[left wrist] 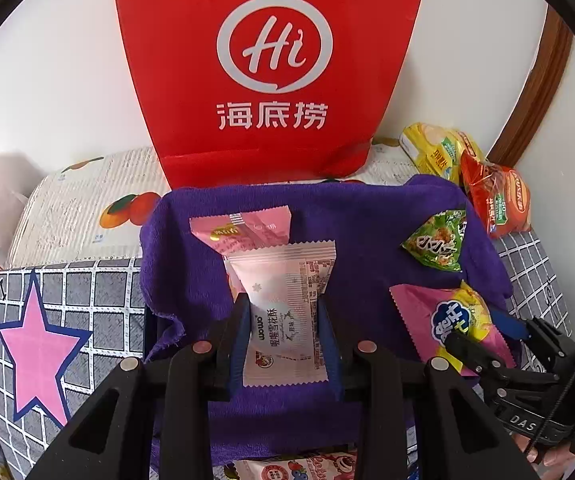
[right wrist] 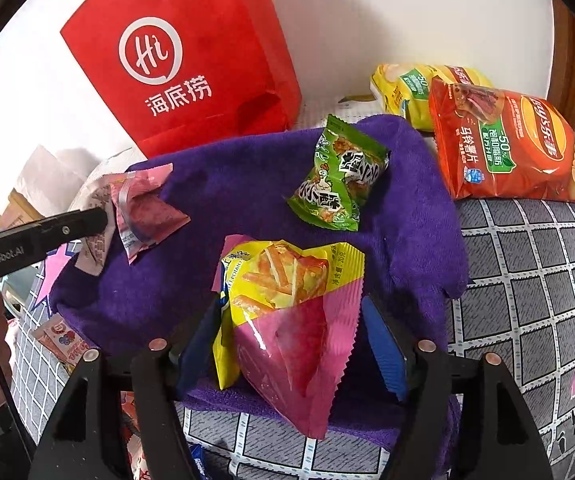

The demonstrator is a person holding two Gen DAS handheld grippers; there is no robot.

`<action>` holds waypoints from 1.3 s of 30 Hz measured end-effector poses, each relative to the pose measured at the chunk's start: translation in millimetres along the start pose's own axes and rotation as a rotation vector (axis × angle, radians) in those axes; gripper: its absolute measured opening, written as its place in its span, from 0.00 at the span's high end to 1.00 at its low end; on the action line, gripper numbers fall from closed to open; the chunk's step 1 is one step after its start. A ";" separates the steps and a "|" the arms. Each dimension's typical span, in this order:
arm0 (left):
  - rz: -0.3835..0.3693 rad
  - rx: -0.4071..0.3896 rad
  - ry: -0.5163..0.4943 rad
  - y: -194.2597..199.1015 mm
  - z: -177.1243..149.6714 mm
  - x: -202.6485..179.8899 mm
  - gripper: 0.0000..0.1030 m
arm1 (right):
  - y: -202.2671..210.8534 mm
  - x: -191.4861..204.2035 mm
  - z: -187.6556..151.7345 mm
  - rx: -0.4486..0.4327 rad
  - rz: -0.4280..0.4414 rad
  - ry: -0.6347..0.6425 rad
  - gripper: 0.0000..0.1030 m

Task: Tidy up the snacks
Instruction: 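Lower the chips bag onto the towel and open right tool while left holds packet, then lower the white-pink packet onto the towel and open the left tool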

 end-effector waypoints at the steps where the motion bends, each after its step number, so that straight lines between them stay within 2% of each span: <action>1: 0.003 0.003 0.000 -0.7 0.0 0.2 0.70 | 0.9 0.3 0.1 -0.004 0.002 -0.002 0.28; 14: 0.013 0.015 -0.004 -4.1 0.6 0.2 0.70 | 2.3 3.3 0.7 -0.005 0.016 0.000 0.20; 18: 0.012 0.016 -0.004 -4.2 0.6 0.2 0.70 | -0.9 3.8 0.7 0.006 0.008 -0.005 0.15; 39: 0.025 0.047 -0.016 -10.7 -2.3 -0.1 0.70 | 10.7 -10.1 0.5 -0.047 0.051 -0.083 0.13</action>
Point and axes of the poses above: each gripper's, at about its wrist camera, not at the fingertips, and y roughly against the way its jaws point, x to its left, z to its top, the point moved 1 cm from there along -y, roughly the way its jaws point, and after that the axes turned 9 degrees about y, right-handed, at the moved point
